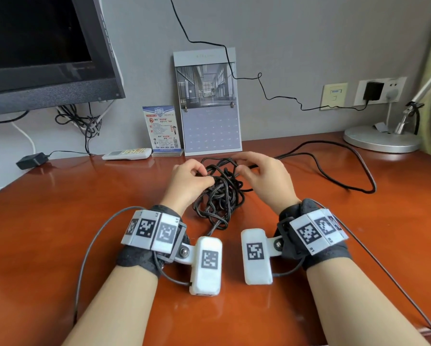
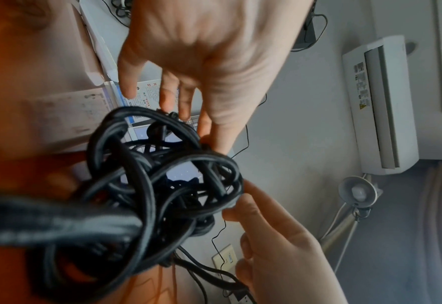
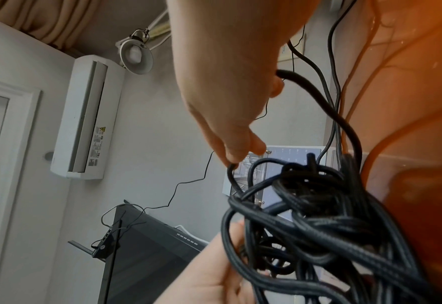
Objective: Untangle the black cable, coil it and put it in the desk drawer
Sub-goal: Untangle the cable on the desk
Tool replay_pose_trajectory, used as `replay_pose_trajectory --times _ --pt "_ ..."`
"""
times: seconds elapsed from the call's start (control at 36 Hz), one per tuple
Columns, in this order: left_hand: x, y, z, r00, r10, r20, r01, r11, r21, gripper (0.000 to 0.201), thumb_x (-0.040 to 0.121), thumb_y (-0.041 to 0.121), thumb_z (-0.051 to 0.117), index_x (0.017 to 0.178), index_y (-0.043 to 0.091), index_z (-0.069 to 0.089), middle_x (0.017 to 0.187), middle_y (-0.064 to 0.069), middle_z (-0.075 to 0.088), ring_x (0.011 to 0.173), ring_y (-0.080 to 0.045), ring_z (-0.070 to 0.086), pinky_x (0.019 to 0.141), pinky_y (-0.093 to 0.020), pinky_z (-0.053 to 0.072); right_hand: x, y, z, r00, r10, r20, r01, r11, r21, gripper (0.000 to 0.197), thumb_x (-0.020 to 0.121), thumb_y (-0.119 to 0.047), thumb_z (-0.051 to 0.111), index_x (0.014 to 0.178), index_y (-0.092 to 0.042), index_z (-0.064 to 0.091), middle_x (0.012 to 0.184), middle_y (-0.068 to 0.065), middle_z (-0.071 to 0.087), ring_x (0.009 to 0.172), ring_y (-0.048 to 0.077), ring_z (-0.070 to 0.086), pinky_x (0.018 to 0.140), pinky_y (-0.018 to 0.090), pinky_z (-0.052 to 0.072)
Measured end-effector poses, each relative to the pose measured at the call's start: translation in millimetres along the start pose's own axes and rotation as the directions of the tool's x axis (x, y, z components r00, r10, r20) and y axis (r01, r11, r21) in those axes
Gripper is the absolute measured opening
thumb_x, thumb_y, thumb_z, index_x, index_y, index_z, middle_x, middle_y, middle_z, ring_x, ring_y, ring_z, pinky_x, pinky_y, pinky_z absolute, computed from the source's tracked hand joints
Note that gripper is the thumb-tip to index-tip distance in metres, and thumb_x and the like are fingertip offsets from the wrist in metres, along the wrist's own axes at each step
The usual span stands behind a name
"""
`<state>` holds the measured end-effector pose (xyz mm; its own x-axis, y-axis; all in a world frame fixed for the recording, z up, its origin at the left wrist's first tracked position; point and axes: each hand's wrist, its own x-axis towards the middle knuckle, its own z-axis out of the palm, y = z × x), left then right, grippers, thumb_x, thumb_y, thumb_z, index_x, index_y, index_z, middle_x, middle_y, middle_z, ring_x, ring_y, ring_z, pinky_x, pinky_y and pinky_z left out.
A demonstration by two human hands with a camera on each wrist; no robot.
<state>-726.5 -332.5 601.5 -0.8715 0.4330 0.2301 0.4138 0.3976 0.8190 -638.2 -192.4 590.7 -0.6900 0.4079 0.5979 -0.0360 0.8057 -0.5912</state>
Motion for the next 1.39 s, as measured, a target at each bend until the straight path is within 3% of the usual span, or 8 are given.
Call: replay_pose_trajectory --times 0.14,0.28,0.69,0.92,1.0,1.19,1.31,1.39 --pt "-5.4 0.1 -0.4 0.995 0.024 0.099 -0.031 0.997 0.072 0.037 0.086 0.019 0.055 0.122 0.031 0.055 0.115 0.008 0.048 0.128 -0.013 0.031 0.092 -0.024 0.025 2.2 5.6 4.4 0.993 -0.097 -0.061 0.08 0.966 -0.247 0.026 0.095 -0.018 0.053 0.115 -0.025 0.068 0.095 -0.003 0.066 0.096 0.022 0.051 0.064 0.028 0.032" --pt "-3.5 3.4 -6.2 0.982 0.145 0.122 -0.158 0.981 0.108 0.023 0.091 0.018 0.051 0.099 0.021 0.073 0.093 0.014 0.064 0.093 -0.001 0.054 0.079 -0.014 0.033 2.9 7.6 5.5 0.973 -0.189 -0.13 0.134 0.928 -0.346 0.027 0.077 -0.004 0.053 0.084 -0.014 0.077 0.073 0.005 0.063 0.079 0.036 0.05 0.066 0.034 0.028" --pt "-0.4 0.4 -18.6 0.938 0.174 0.299 -0.21 0.973 0.095 0.018 0.09 0.019 0.058 0.076 0.018 0.069 0.067 0.008 0.06 0.062 -0.002 0.05 0.066 -0.017 0.039 0.5 0.2 6.2 0.959 -0.221 0.175 0.238 0.968 -0.08 0.023 0.09 -0.005 0.058 0.095 -0.017 0.077 0.084 -0.004 0.047 0.085 0.02 0.034 0.077 0.033 0.034" --pt "3.7 -3.9 -11.5 0.981 0.182 0.061 -0.178 0.982 -0.067 0.004 0.085 0.023 0.069 0.088 0.021 0.067 0.081 0.01 0.066 0.066 0.004 0.056 0.054 -0.013 0.041 -0.7 -12.7 -1.9 0.94 0.12 0.319 -0.256 0.867 0.429 0.021 0.089 -0.004 0.044 0.094 -0.014 0.062 0.082 -0.004 0.059 0.081 0.01 0.054 0.073 0.015 0.042" --pt "3.3 -2.6 -12.0 0.979 0.202 0.022 -0.197 0.97 -0.139 0.005 0.089 0.019 0.063 0.093 0.022 0.064 0.091 0.009 0.061 0.069 -0.003 0.052 0.05 -0.014 0.047 -1.9 -10.0 5.3 0.936 0.142 0.322 -0.261 0.893 0.367 0.016 0.087 -0.03 0.061 0.088 -0.016 0.053 0.08 -0.005 0.057 0.075 0.01 0.051 0.071 0.024 0.04" --pt "9.7 -6.6 -20.2 0.97 0.17 -0.175 -0.185 0.98 -0.068 0.017 0.084 0.011 0.056 0.07 0.021 0.052 0.077 0.004 0.055 0.069 -0.005 0.048 0.062 -0.019 0.036 3.1 -4.1 13.8 0.924 0.321 0.21 -0.378 0.856 0.353 0.018 0.087 -0.009 0.058 0.082 -0.023 0.05 0.084 -0.001 0.057 0.073 0.017 0.052 0.067 0.025 0.042" --pt "5.6 -6.0 -21.1 0.985 0.17 -0.008 -0.169 0.983 0.078 0.04 0.085 0.025 0.054 0.047 0.016 0.059 0.046 0.004 0.055 0.047 0.001 0.05 0.059 -0.022 0.036 3.7 -0.5 13.2 0.897 0.397 0.194 -0.442 0.794 0.417 0.012 0.089 -0.002 0.055 0.091 -0.014 0.054 0.076 -0.003 0.053 0.071 0.015 0.053 0.065 0.02 0.045" --pt "6.2 -9.9 -16.2 0.992 0.076 0.098 -0.099 0.962 0.254 0.03 0.074 0.041 0.053 0.055 0.025 0.069 0.065 0.01 0.069 0.084 -0.004 0.063 0.085 -0.029 0.046 2.7 -1.4 10.6 0.882 0.427 0.2 -0.466 0.721 0.513 0.014 0.091 0.003 0.05 0.095 -0.009 0.052 0.071 -0.002 0.049 0.059 0.008 0.047 0.044 0.008 0.038"
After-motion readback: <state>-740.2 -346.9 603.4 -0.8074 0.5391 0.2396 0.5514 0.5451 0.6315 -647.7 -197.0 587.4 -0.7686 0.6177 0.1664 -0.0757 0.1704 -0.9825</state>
